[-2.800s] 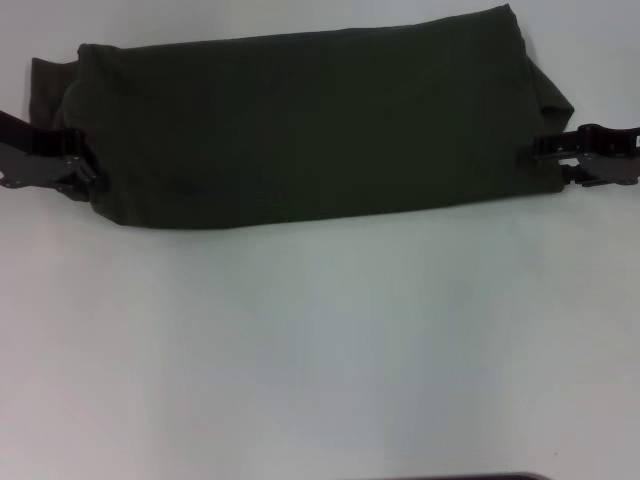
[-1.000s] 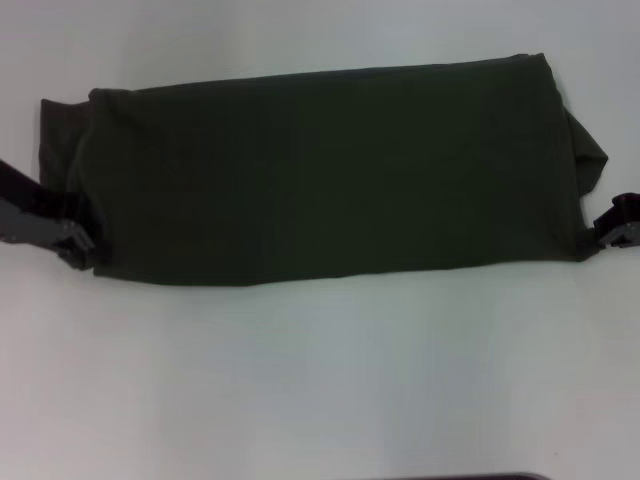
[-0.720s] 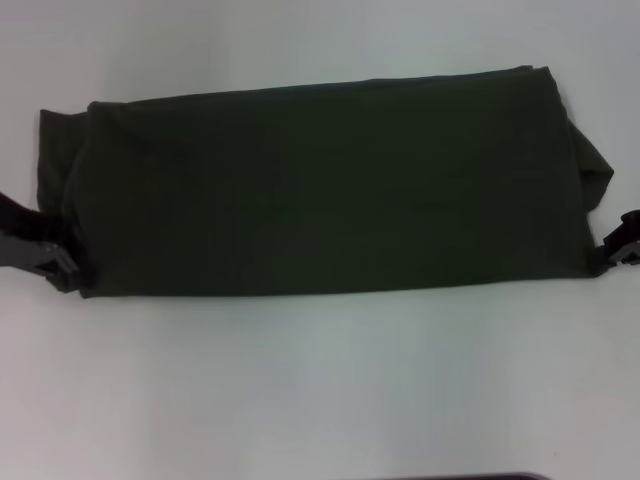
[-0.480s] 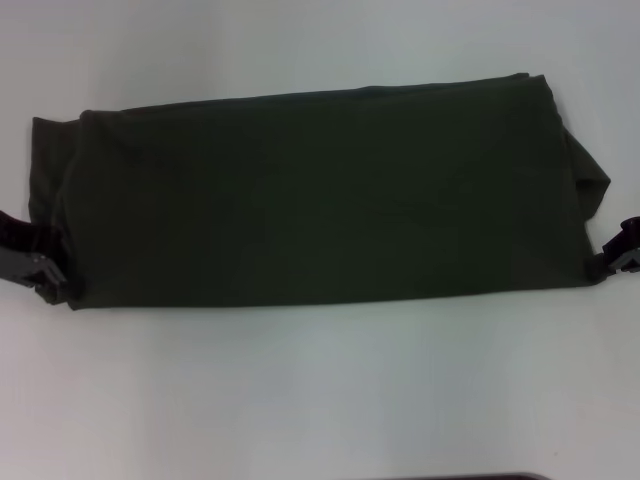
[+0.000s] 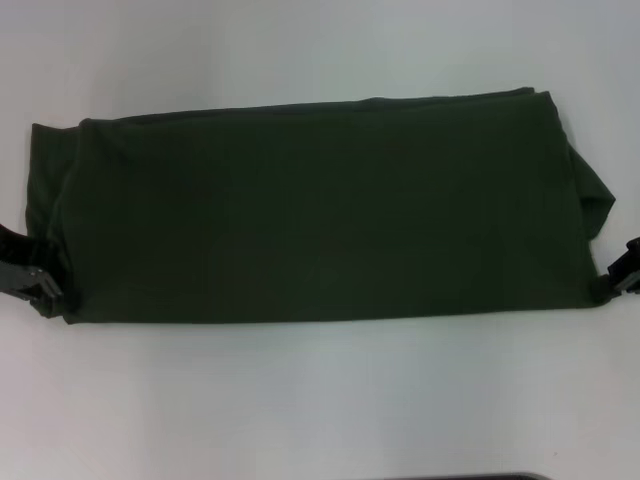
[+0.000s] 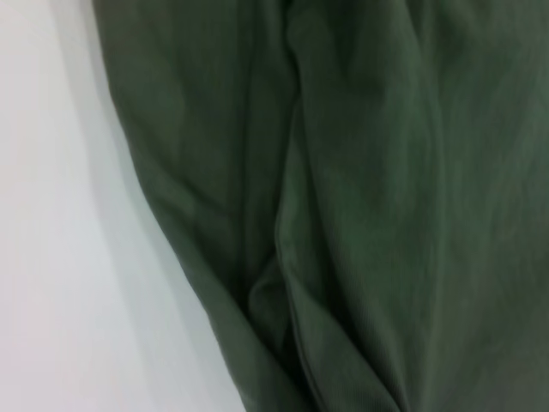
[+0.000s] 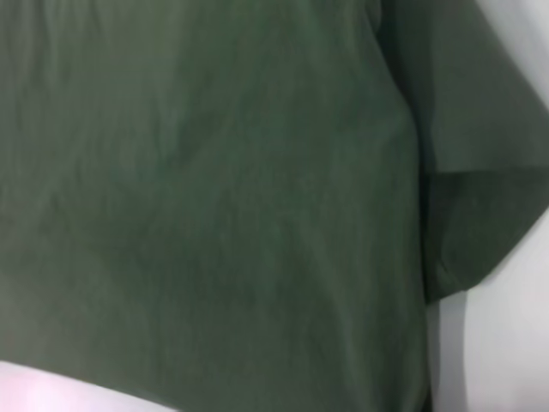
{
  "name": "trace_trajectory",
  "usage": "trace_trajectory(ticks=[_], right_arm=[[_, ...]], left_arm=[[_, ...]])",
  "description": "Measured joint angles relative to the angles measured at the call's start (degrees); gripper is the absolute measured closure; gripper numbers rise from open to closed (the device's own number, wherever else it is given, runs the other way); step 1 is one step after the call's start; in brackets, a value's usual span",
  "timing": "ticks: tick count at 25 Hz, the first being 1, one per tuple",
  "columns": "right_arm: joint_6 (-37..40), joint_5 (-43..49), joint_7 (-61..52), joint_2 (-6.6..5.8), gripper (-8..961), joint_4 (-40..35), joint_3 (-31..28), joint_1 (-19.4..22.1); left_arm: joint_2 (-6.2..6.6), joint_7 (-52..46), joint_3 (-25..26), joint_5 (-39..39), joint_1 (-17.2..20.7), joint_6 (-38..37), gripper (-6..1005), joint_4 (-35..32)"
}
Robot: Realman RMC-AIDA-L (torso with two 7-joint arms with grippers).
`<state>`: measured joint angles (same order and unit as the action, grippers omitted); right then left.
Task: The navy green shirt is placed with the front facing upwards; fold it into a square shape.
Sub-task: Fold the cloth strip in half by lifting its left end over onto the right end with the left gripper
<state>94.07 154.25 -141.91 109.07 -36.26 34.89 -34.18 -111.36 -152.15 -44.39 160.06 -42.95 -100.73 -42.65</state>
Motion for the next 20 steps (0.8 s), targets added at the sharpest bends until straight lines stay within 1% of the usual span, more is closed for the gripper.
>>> trace_trajectory(ticks=[7, 20], right_arm=[[0.0, 0.0, 0.3, 0.34, 946, -0.1, -0.2, 0.3], [0.1, -0.1, 0.3, 0.05, 945, 0.0, -0.5, 0.2]], left_arm=[[-0.07, 0.1, 0.0, 0.0, 0.0, 0.2, 903, -0.1], [-0.09, 0.1, 0.3, -0.2, -0.2, 0.2, 895, 0.1]])
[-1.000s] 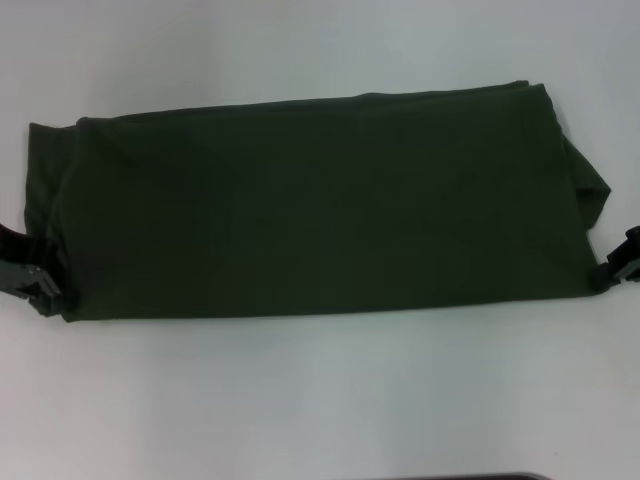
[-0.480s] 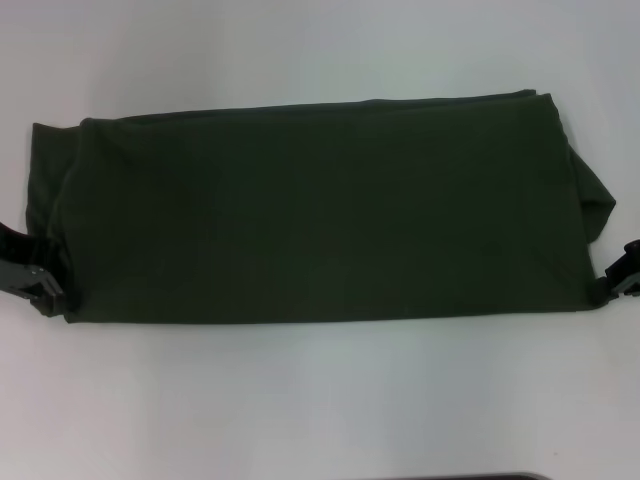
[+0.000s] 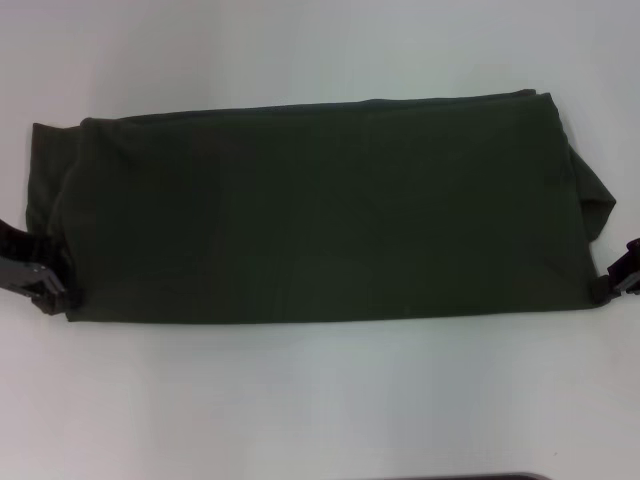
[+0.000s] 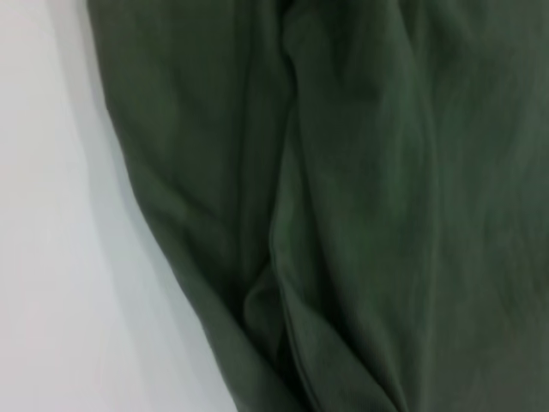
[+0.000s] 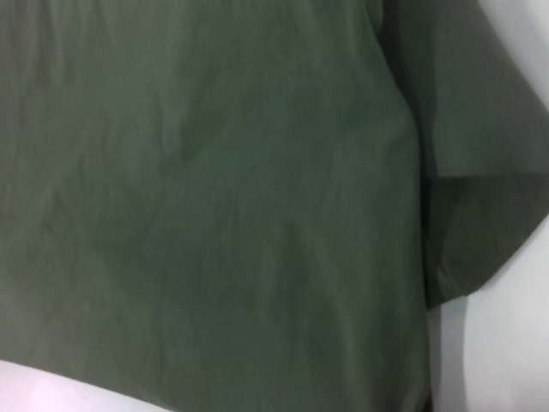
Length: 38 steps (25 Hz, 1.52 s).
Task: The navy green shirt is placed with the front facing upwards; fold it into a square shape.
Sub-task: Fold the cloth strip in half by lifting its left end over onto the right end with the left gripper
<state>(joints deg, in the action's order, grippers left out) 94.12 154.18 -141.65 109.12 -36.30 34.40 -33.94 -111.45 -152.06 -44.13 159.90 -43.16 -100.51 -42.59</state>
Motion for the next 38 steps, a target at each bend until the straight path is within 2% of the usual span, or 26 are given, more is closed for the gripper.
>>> trace_trajectory(ticks=[8, 10, 14, 26, 30, 33, 36, 38], right_arm=[[0.2, -0.3, -0.3, -0.21, 944, 0.0, -1.3, 0.0], [0.7, -0.4, -0.1, -0.25, 944, 0.0, -2.0, -0.1], [1.2, -0.4, 0.0, -0.64, 802, -0.1, -2.3, -0.1], [4.4, -0.5, -0.7, -1.69, 300, -5.2, -4.1, -0.1], [5.4, -1.2, -0.1, -2.04, 301, -7.2, -4.8, -0.1], [6.1, -5.0, 0.7, -2.32, 301, -8.7, -5.0, 0.0], [7.4, -10.2, 2.2, -2.68, 302, -8.5, -5.2, 0.0], [7.9, -12.3, 3.3, -2.72, 302, -7.9, -5.2, -0.1]], left_arm=[[0.03, -0.3, 0.5, -0.4, 0.1, -0.6, 890, -0.2], [-0.01, -0.3, 0.5, -0.5, 0.1, -0.6, 819, -0.5], [0.08, -0.4, 0.4, -0.4, 0.2, -1.0, 678, -1.5], [1.78, -1.0, 0.6, -0.1, 0.2, -3.5, 421, -5.7], [2.39, -1.3, 3.0, -0.3, 0.4, -5.1, 317, -9.1], [2.75, 0.9, 8.2, -2.6, 0.2, -7.5, 322, -11.4], [2.96, 4.4, 13.0, -7.1, -0.7, -10.2, 301, -10.7], [3.1, 6.2, 13.8, -10.5, -1.0, -11.0, 287, -8.4]])
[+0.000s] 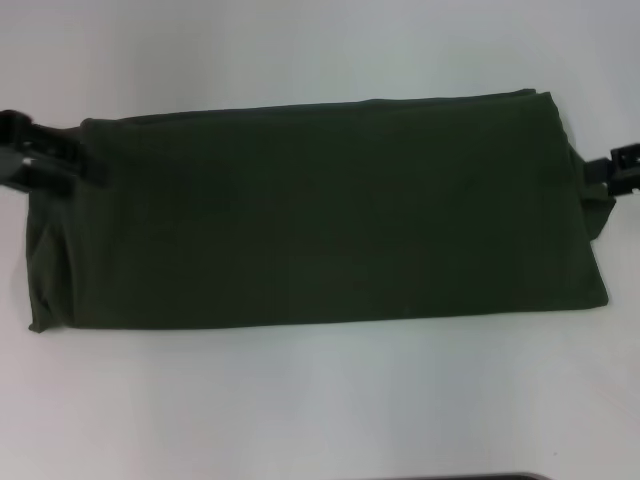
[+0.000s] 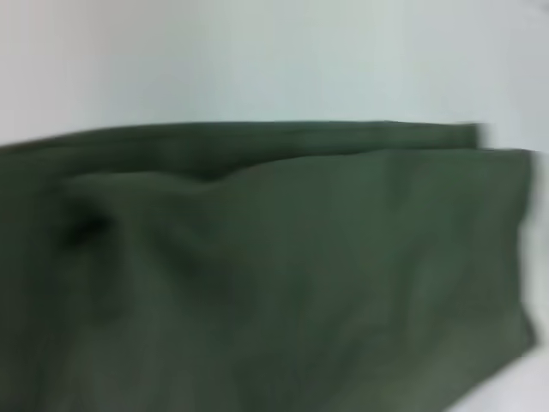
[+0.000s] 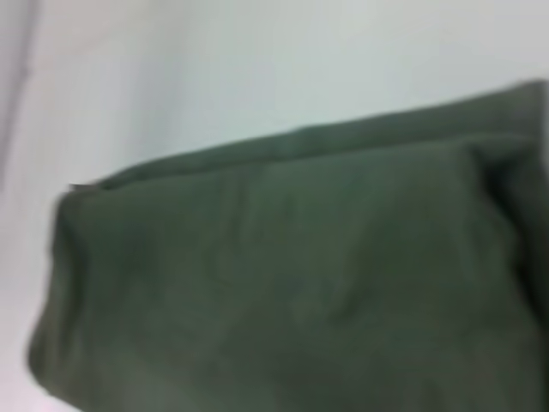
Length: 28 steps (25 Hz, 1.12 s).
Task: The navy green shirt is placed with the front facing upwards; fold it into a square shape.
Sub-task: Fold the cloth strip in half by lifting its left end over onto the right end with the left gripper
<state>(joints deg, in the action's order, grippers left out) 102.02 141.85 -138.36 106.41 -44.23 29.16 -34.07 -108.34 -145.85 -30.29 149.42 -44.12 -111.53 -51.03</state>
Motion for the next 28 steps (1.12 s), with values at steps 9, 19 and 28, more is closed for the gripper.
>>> trace_trajectory(ticks=[9, 19, 28], right_arm=[[-0.9, -6.3, 3.6, 0.95, 260, 1.5, 0.0, 0.1], [-0.5, -6.3, 2.9, 0.94, 149, 1.9, -0.1, 0.8], [-0.4, -6.4, 2.1, 0.9, 157, 2.9, -1.0, 0.6]], left_arm=[[-1.0, 4.5, 0.9, -8.1, 0.5, 3.4, 225, 6.7], [-0.49, 0.3, 1.8, -10.7, 3.0, 6.0, 150, 6.9], [1.03, -5.3, -0.9, -7.0, 5.2, 7.0, 122, 6.2]])
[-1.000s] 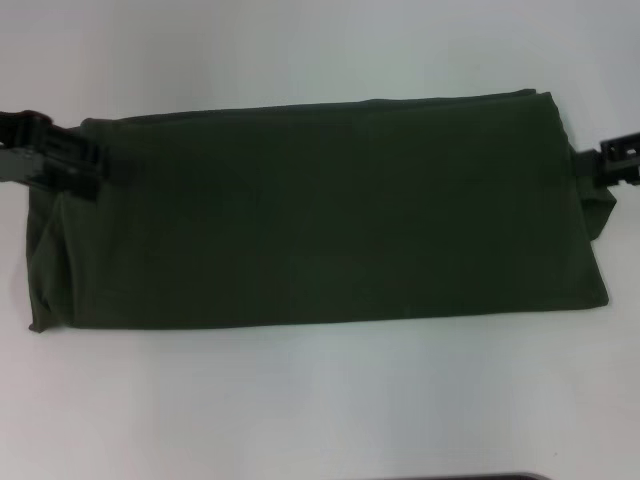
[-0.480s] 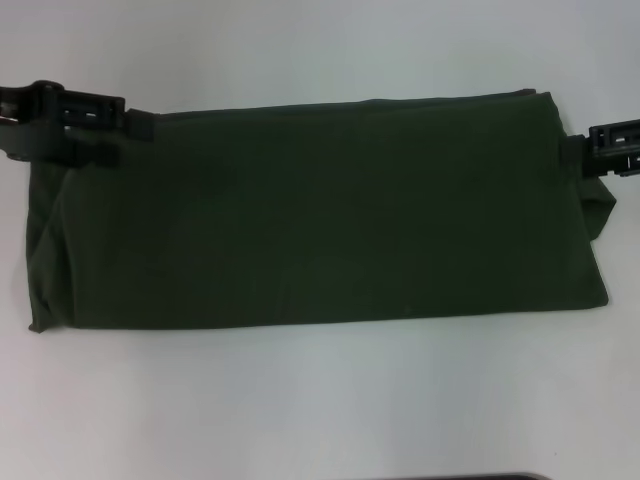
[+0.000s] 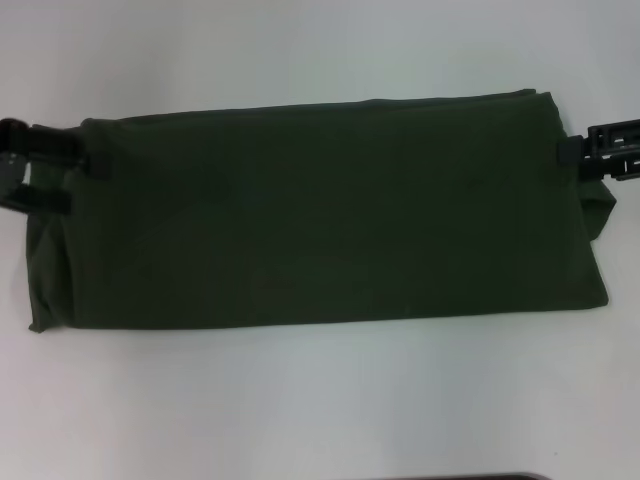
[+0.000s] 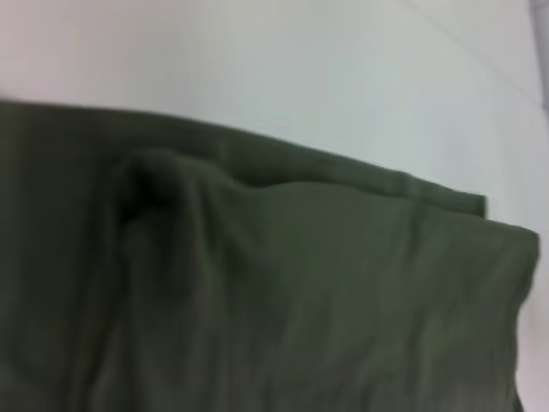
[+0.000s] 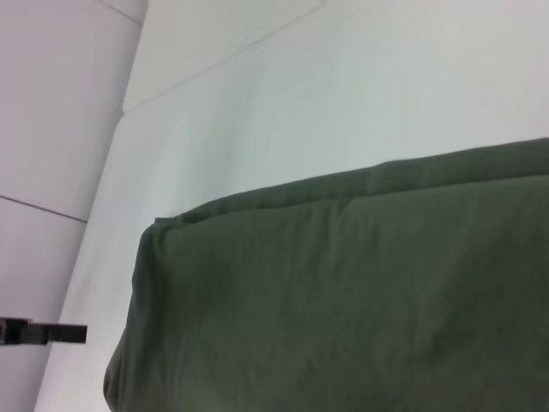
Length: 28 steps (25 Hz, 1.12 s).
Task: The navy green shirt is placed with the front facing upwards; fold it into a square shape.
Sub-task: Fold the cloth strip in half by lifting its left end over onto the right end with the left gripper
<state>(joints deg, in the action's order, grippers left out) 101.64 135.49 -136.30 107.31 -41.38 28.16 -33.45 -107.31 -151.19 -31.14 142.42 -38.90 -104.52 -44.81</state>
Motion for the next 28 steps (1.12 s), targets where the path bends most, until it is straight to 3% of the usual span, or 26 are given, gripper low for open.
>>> trace_trajectory(ticks=[9, 19, 28], right_arm=[[-0.7, 0.0, 0.0, -0.1, 157, 0.6, -2.1, 0.3], [-1.4, 0.2, 0.3, -0.64, 159, 0.6, -3.0, 1.0], [-1.4, 0.2, 0.0, -0.69, 158, 0.6, -3.0, 0.9]], left_arm=[[1.06, -2.5, 0.7, 0.5, 3.2, 1.9, 123, 0.0], [0.89, -5.1, 0.8, 1.5, 6.4, 4.2, 123, -0.1], [0.29, -5.0, -0.3, 1.6, 6.0, 8.2, 123, 0.1]])
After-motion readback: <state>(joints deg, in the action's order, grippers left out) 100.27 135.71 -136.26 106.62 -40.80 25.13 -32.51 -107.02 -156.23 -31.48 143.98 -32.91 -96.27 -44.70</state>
